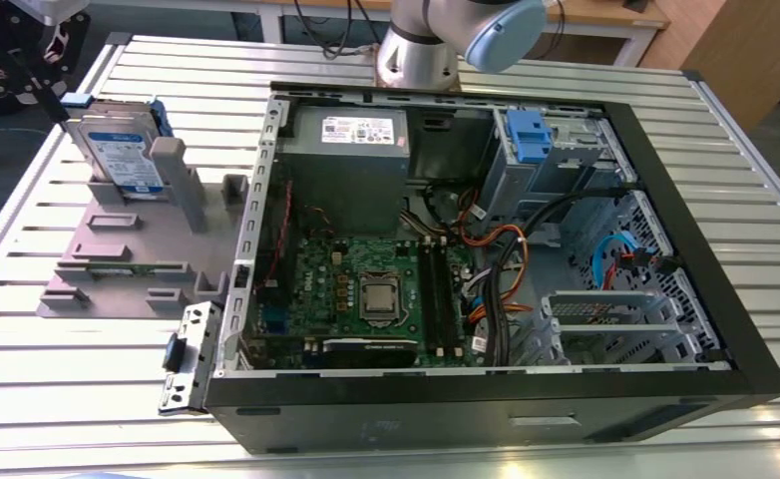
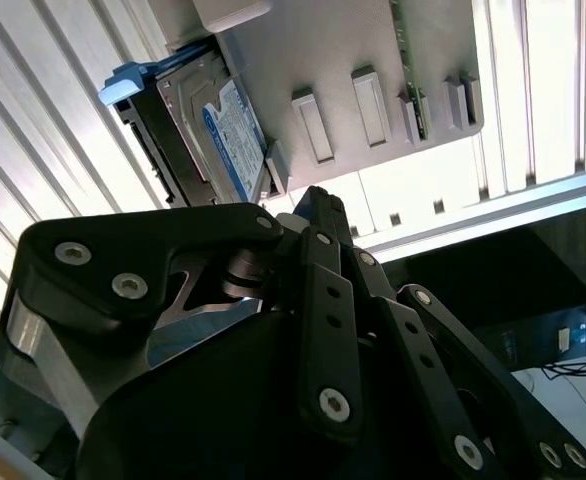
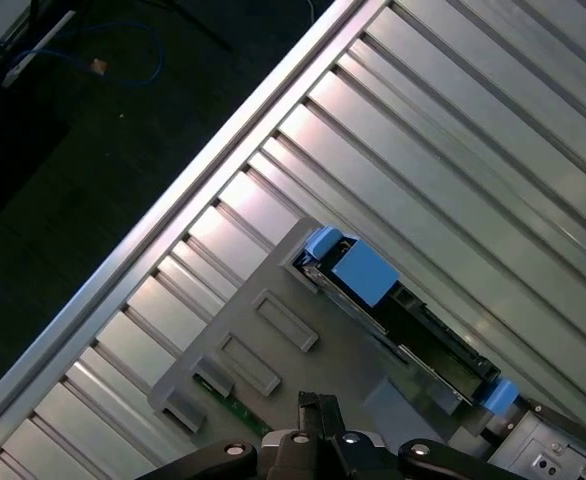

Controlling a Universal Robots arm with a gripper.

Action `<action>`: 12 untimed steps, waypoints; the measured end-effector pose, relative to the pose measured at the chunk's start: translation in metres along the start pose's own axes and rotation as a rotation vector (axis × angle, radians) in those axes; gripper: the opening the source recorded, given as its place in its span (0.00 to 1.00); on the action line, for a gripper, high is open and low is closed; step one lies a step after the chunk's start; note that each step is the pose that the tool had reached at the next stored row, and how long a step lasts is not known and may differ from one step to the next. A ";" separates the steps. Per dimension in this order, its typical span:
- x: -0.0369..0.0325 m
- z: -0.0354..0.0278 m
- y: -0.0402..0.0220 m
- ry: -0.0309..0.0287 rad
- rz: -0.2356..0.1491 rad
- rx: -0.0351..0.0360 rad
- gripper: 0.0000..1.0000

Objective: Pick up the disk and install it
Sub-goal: 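Pick up the disk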

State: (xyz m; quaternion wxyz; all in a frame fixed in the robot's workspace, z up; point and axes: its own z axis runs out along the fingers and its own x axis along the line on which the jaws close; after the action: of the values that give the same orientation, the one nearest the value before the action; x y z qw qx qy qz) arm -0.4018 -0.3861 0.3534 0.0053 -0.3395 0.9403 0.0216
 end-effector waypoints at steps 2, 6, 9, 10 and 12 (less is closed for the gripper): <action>0.0000 0.0000 0.0000 0.0000 -0.002 -0.0001 0.11; 0.0000 0.0000 0.0000 0.0002 -0.007 -0.0002 0.11; 0.0000 0.0000 0.0000 0.0004 -0.010 -0.0003 0.11; 0.0000 0.0000 0.0000 0.0004 -0.012 -0.0003 0.11; 0.0000 0.0000 0.0000 0.0005 -0.014 -0.0003 0.11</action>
State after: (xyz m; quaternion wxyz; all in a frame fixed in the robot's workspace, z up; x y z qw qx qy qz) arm -0.4018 -0.3861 0.3534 0.0051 -0.3461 0.9379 0.0216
